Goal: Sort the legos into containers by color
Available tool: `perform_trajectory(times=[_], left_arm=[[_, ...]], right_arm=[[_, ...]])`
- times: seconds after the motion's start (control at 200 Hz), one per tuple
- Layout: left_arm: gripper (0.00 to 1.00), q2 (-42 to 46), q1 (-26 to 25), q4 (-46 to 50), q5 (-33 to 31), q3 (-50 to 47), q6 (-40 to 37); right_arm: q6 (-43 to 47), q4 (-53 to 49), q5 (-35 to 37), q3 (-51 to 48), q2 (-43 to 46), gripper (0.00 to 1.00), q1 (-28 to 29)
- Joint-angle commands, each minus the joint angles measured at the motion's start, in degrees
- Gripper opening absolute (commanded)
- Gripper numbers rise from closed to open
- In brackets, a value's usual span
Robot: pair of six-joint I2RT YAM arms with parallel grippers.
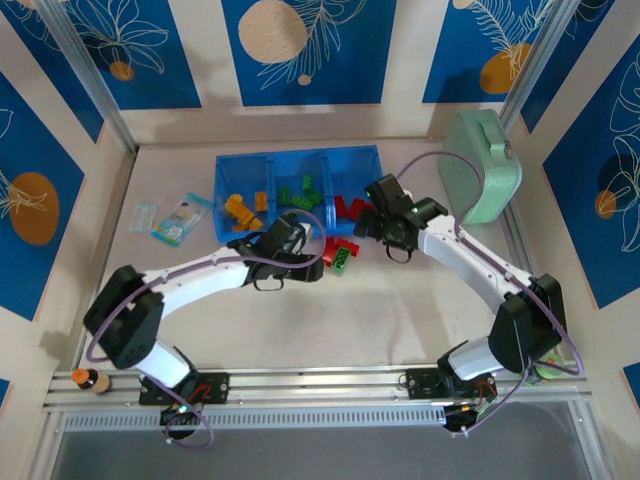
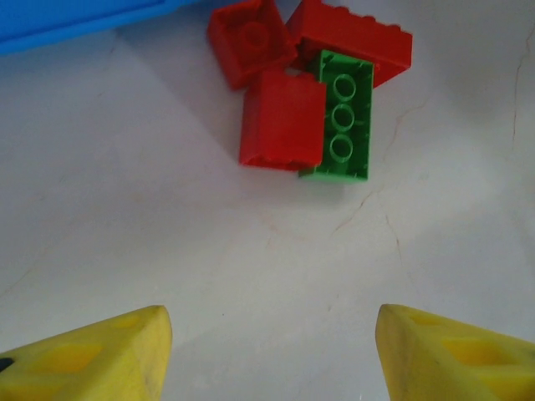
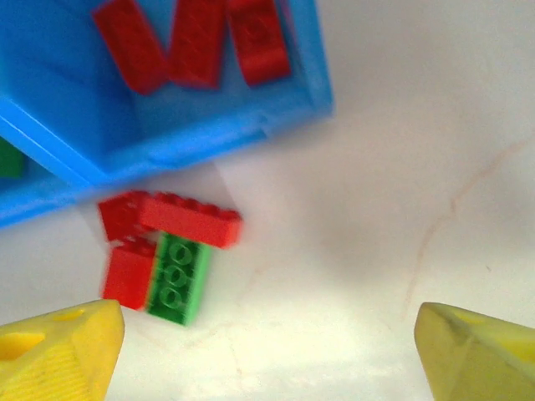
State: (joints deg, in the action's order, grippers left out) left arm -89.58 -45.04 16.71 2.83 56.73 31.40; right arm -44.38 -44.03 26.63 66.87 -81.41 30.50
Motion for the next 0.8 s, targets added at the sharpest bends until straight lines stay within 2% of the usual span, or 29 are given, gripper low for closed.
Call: perform_trajectory(times=[0.0,0.205,0.585,0.69,0.795], left_arm=[[0.66,-4.59,-0.68,0.25,0.67,5.14,-2.15],[0.65,-12.72,-0.72,2.64,0.16,12.97,-3.78],[0.63,-21.47,-0.83,6.01,-1.5,20.06,-4.63],[0.6,-22.54,-0.83,6.62,-2.28,21.02,-4.94],[0.53,-23.17,-0.76,7.01,-2.87,21.56,-5.12]], right_arm=[[-2.3,1.68,0.49,-5.86,4.8,0.91,-0.36],[-4.66,4.01,-1.51,-14.95,10.64,0.9,-0.79],[-5.14,4.3,-2.58,-20.78,16.17,0.9,-2.76],[-5.35,4.48,-3.23,-21.8,16.98,0.89,-3.41],[-5.44,4.48,-3.39,-22.5,17.51,0.89,-3.6]])
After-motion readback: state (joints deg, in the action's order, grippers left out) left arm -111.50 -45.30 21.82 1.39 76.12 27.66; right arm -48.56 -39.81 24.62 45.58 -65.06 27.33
